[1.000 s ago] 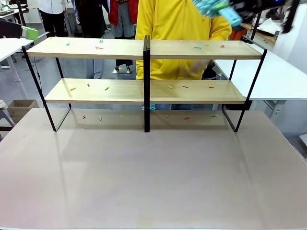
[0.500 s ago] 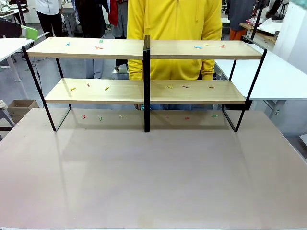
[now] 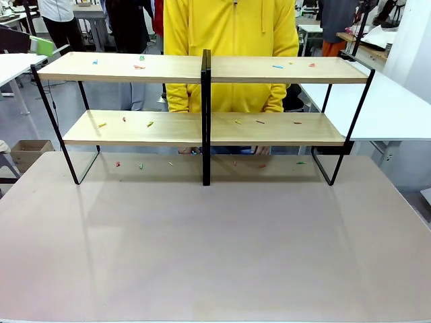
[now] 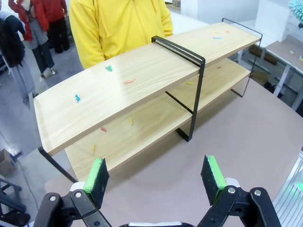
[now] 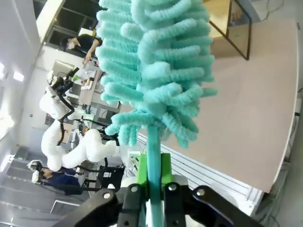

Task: Clean the shelves.
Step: Pick up the Duster when the human hands it over.

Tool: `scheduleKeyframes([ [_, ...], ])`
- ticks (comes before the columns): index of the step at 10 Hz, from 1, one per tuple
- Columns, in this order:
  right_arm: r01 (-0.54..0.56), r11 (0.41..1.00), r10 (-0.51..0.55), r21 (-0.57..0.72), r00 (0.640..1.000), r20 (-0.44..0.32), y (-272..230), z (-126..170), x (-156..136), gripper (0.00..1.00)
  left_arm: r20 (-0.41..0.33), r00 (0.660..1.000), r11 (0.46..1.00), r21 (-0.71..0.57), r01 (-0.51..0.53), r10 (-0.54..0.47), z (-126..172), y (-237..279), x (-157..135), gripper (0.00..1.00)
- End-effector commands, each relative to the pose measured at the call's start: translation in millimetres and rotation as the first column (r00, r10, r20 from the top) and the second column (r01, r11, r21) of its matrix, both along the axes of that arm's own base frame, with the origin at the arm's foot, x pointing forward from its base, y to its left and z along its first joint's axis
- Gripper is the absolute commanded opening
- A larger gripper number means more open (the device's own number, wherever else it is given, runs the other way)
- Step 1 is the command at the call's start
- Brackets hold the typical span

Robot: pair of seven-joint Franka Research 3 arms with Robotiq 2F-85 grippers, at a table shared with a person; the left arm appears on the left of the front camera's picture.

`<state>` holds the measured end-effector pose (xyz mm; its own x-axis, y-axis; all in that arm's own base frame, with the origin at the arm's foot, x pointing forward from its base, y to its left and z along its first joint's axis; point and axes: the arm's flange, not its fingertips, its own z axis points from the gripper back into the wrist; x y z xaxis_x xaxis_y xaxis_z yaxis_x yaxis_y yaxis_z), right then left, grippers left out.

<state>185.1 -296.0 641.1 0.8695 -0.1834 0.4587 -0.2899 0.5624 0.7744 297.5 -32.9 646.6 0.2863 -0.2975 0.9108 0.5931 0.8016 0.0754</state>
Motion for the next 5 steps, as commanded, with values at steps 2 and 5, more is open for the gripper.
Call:
scheduleKeyframes([
  [2,-0.047,0.999,0.047,0.003,0.999,0.003,12.6,21.1,3.8,0.0,0.001,1.0,1.0,0.009,0.004,-0.004,-2.0,0.2,0.6,1.0],
  [5,-0.047,0.999,0.047,0.003,0.999,0.003,12.6,21.1,3.8,0.0,0.001,1.0,1.0,0.009,0.004,-0.004,-2.0,0.2,0.6,1.0],
])
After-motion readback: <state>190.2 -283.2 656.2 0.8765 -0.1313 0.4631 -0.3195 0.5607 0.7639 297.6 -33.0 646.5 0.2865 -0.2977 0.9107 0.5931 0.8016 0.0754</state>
